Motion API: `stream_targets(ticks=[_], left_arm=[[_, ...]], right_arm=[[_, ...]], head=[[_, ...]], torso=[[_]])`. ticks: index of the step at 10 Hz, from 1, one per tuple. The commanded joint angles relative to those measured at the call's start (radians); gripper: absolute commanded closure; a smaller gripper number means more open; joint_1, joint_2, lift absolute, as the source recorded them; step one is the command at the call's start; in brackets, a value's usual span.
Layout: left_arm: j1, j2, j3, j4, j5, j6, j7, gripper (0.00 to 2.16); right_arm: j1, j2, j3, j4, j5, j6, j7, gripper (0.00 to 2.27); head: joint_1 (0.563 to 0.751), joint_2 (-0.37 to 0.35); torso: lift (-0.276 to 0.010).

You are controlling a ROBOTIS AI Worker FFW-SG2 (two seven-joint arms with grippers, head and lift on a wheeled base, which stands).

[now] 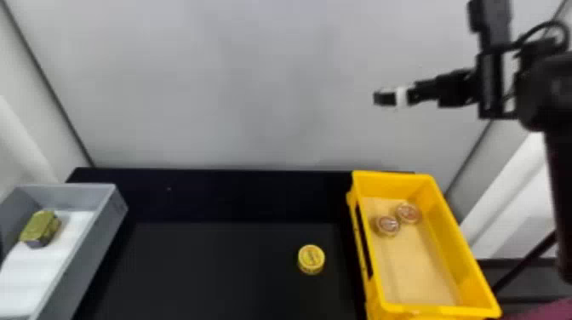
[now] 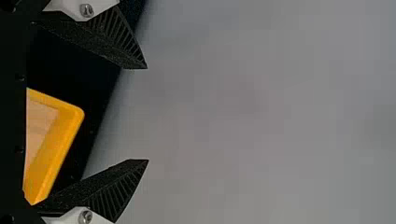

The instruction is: Pick up the round yellow can and place it in the yellow rectangular box

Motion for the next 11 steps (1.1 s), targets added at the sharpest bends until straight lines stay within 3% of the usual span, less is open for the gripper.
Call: stream_targets(ticks=[1,3,7,11], left_arm=[[-0.011,-0.006,-0.016,0.014,0.007,-0.01,0.001,0.05],[-0.023,-0.009,-0.024,0.023,0.013,-0.021,0.001,0.05],[-0.052,-0.025,-0.047,0.054,0.025,-0.055,0.004,0.05],[-0.075,-0.034,-0.076,0.085,0.048,-0.088,0.008,0.05]], right_arm=[[0.006,0.042,0.051,0.15,0.055,-0.073,0.089,0.06],[0.014,0.107,0.088,0.242,0.276,-0.137,0.264,0.06],[0.054,0.123,0.16,0.363,0.276,-0.2,0.28,0.06],[0.083,0.166,0.223,0.538,0.276,-0.338,0.281,0.06]], head=[[0.694,-0.056],[0.694,-0.056],[0.694,-0.056],[0.694,-0.056]], torso=[[0.0],[0.0],[0.0],[0.0]])
